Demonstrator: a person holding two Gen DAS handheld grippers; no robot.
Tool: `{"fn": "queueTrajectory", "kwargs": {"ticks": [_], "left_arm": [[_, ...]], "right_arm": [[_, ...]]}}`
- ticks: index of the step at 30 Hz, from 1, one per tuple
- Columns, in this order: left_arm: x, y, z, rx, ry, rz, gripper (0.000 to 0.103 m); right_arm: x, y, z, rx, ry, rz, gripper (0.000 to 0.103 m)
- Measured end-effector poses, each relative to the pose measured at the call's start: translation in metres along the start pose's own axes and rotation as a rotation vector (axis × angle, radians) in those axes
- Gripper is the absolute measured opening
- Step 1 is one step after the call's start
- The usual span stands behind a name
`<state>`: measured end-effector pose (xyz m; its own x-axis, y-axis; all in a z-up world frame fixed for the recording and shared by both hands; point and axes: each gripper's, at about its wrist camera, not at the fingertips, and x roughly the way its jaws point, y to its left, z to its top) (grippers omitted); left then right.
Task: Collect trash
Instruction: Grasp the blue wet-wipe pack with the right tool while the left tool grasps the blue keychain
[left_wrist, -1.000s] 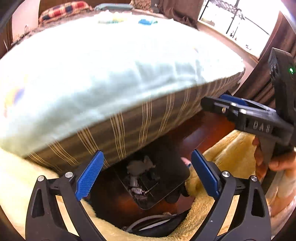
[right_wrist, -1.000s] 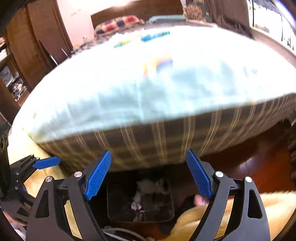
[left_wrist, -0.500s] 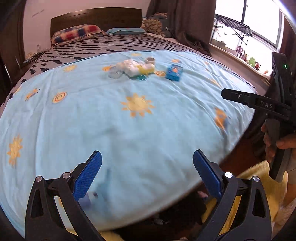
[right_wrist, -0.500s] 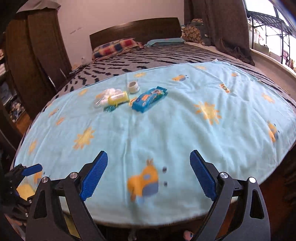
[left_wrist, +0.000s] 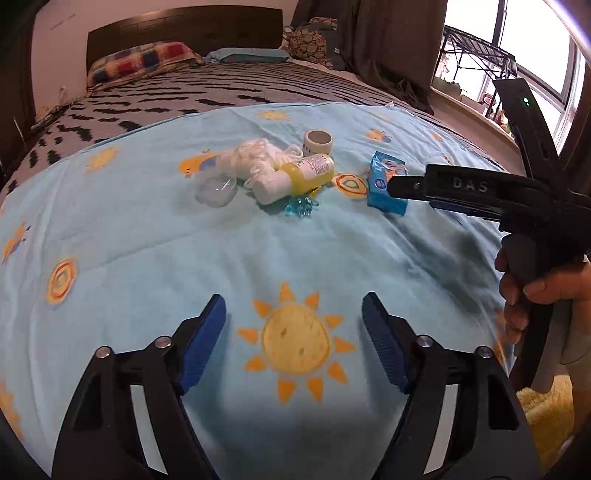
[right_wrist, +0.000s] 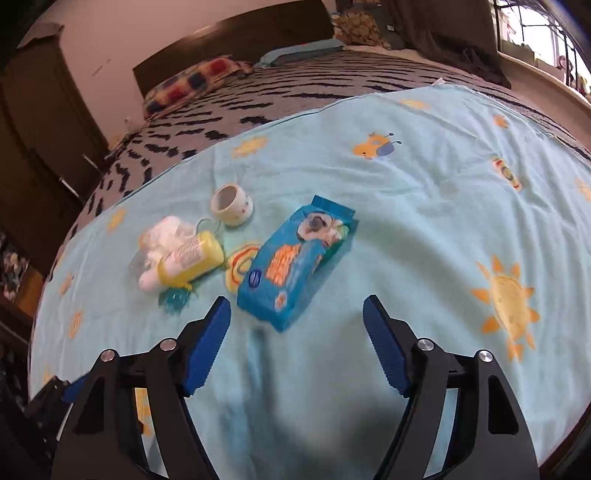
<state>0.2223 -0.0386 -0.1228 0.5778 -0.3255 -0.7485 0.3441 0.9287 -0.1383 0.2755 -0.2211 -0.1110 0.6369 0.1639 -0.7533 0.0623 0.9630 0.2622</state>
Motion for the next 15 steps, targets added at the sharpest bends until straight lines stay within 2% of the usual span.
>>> {"fn": "queueTrajectory", "kwargs": {"ticks": [3,7,12,15], "left_arm": [[0.016,-0.001,0.012,0.004,0.01,-0.025,0.06],[0.035,-0.007,0.027,0.017,0.026,-0.042,0.056],[0.052,-0.008,0.048,0.002,0.036,-0.045,0.048],[0.064,-0.006,0.059,-0.01,0.043,-0.032,0.04]], "right_arm": [[0.011,0.001,0.008,0.013,0.013,-0.024,0.071],[0.024,0.005,0.019,0.02,0.03,-0.045,0.071],[0.037,0.009,0.029,0.002,0.048,-0.068,0.071],[0.039,0.008,0.031,-0.001,0.045,-0.089,0.063]]}}
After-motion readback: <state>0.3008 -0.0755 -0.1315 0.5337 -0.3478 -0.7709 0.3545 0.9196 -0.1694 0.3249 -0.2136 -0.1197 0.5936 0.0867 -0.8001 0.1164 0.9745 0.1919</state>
